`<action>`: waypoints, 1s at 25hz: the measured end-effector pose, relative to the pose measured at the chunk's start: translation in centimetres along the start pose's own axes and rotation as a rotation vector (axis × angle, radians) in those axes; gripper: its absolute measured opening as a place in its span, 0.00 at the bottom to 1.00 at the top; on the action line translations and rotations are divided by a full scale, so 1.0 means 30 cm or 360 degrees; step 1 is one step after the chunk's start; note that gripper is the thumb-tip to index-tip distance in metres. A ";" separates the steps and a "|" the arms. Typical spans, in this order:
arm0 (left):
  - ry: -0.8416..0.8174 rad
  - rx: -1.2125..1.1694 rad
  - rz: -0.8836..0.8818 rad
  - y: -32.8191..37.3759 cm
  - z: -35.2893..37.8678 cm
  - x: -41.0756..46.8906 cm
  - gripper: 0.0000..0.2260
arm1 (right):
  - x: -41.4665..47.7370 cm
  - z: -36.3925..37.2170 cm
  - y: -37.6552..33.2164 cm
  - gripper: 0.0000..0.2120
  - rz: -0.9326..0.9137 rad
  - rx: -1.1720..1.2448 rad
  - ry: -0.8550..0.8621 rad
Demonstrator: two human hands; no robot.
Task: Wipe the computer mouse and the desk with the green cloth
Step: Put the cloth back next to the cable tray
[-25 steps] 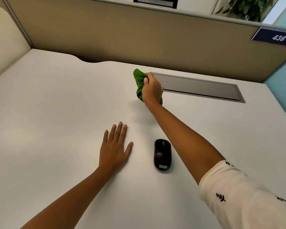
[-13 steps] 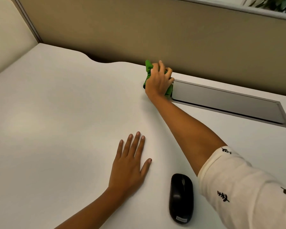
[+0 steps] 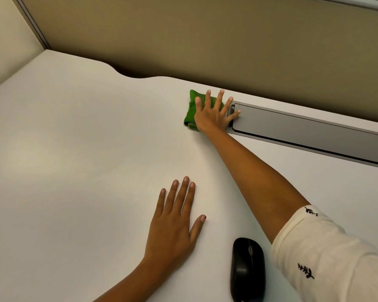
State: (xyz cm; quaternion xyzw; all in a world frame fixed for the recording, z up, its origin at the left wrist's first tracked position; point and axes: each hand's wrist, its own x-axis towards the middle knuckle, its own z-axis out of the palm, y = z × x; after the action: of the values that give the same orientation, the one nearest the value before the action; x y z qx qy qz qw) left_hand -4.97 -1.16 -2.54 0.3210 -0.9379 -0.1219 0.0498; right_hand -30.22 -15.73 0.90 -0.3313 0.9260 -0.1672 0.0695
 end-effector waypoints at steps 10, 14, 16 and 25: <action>-0.0012 0.0026 0.0005 0.002 0.001 0.003 0.30 | -0.009 0.022 -0.056 0.27 -0.0405 0.0077 -0.0320; -0.0010 0.0022 -0.0016 0.004 0.001 0.001 0.30 | 0.027 0.003 -0.070 0.28 -0.0189 -0.0023 -0.0379; -0.0010 0.0007 -0.0023 0.004 0.003 0.000 0.29 | 0.020 0.013 -0.086 0.31 -0.0076 -0.0081 -0.0313; 0.0057 -0.0255 -0.0038 0.015 -0.033 0.033 0.27 | 0.001 -0.041 -0.045 0.21 -0.0035 0.0374 0.0323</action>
State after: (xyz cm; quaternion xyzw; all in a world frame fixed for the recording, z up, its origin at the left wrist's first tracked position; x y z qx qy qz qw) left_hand -5.86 -1.61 -1.44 0.3293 -0.9202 -0.1914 0.0907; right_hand -29.75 -16.41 2.51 -0.3125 0.8986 -0.3078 0.0120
